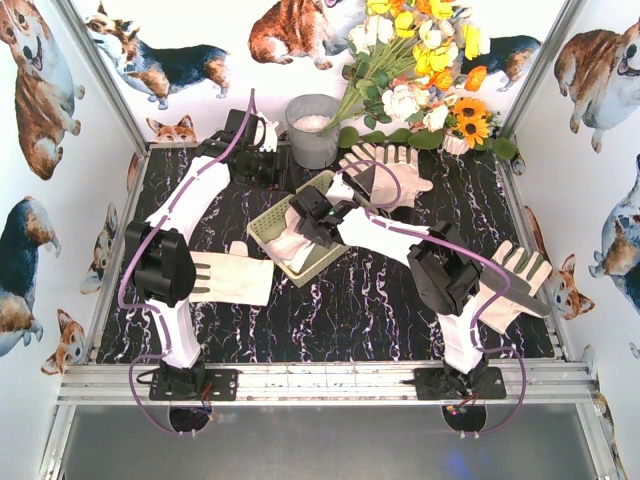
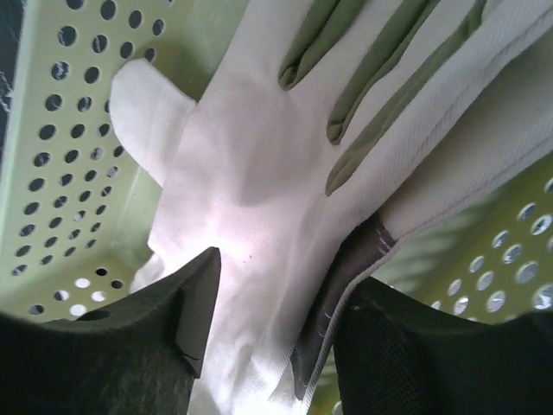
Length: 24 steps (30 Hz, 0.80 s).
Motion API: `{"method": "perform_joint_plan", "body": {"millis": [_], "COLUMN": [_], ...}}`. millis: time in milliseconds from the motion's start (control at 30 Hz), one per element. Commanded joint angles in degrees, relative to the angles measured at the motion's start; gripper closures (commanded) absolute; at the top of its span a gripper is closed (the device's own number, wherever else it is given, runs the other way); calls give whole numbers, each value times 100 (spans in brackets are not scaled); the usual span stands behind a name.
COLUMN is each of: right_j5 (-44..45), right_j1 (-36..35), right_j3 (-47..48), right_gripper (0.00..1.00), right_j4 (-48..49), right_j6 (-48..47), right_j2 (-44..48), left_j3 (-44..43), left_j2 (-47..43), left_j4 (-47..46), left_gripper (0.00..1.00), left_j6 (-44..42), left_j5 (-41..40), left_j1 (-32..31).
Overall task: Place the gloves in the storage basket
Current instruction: Place the glove in the bin.
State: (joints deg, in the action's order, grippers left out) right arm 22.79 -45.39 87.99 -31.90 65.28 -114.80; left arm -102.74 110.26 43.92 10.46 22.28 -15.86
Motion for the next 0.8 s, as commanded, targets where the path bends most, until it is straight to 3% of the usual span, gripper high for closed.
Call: {"method": "perform_joint_plan", "body": {"millis": [0, 233, 367, 767], "right_j5": [310, 601, 502, 96], "right_j1": [-54, -58, -58, 69], "right_j3": [255, 405, 138, -534], "right_gripper": [47, 37, 33, 35], "right_j4": [-289, -1175, -765, 3], "right_j6": [-229, -177, -741, -2566], "right_j2": [227, 590, 1019, 2276], "left_j3": [-21, 27, 248, 774], "left_j2": [-254, -329, -462, -1017], "left_j4": [-139, -235, -321, -522], "left_gripper": [41, 41, 41, 41], "left_j6": [65, 162, 151, 121], "left_j5": [117, 173, 168, -2], "left_j1": [30, 30, 30, 30]}}
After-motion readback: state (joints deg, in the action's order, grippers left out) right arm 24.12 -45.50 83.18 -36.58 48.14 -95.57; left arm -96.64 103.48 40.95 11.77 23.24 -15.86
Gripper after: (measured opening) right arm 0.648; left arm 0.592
